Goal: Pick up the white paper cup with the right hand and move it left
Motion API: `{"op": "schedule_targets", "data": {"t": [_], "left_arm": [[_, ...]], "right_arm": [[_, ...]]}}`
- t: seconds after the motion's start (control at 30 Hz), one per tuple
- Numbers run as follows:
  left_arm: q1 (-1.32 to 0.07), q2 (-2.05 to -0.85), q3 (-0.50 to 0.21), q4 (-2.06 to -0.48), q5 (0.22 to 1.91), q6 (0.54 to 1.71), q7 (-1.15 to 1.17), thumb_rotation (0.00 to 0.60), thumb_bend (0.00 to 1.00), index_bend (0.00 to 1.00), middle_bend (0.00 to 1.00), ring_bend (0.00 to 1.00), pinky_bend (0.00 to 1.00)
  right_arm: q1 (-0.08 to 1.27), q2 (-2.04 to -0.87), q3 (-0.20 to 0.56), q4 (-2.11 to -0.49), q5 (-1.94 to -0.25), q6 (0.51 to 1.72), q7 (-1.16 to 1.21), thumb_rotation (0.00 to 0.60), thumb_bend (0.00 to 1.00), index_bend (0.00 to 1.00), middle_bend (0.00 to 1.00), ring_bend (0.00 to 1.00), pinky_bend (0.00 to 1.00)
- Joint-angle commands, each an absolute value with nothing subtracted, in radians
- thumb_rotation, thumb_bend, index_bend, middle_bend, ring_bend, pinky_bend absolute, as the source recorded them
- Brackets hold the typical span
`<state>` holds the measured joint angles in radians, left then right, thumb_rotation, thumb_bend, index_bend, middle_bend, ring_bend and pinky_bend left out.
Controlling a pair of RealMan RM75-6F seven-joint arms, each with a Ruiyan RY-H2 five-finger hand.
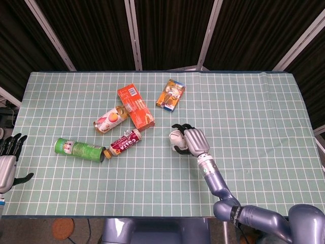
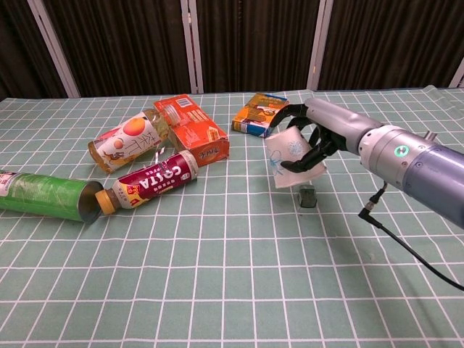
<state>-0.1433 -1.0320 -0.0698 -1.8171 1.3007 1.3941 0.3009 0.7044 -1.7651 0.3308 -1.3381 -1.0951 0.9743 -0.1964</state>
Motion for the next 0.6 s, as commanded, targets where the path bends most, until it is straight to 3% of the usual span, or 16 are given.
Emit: {"op": "schedule_targets", "data": {"t": [0.03, 0.13, 0.37, 0.6], "left_arm": [[-0.143, -1.032, -0.069, -1.817, 1.300, 1.394, 0.300, 0.600, 0.00, 0.00, 0.00, 0.00, 0.00], [-0.145, -1.032, -0.068, -1.817, 1.301, 1.391, 0.300, 0.600, 0.00, 0.00, 0.00, 0.00, 0.00], [-0.145, -1.030, -0.065, -1.820, 1.306, 1.392, 0.297, 0.600, 0.00, 0.00, 0.00, 0.00, 0.00], [-0.144, -1.026, -0.063, -1.824, 1.311, 1.395, 0.292, 0.600, 0.00, 0.00, 0.00, 0.00, 0.00]], "right_arm": [[0.705, -1.770, 0.321, -1.323, -1.091, 0.977, -0.197, 0.600, 0.27, 0.23, 0.38, 0.19, 0.35], [0.703, -1.768, 0.311, -1.322, -1.086, 0.979, -0.201, 0.600, 0.27, 0.23, 0.35, 0.18, 0.35], [0.692, -1.743, 0.284, -1.360, -1.085, 0.970, -0.199, 0.600, 0.23, 0.09, 0.23, 0.12, 0.31], [0.667, -1.690, 0.248, -1.444, -1.101, 0.983, -0.207, 0.600, 0.15, 0.01, 0.12, 0.00, 0.02]]}}
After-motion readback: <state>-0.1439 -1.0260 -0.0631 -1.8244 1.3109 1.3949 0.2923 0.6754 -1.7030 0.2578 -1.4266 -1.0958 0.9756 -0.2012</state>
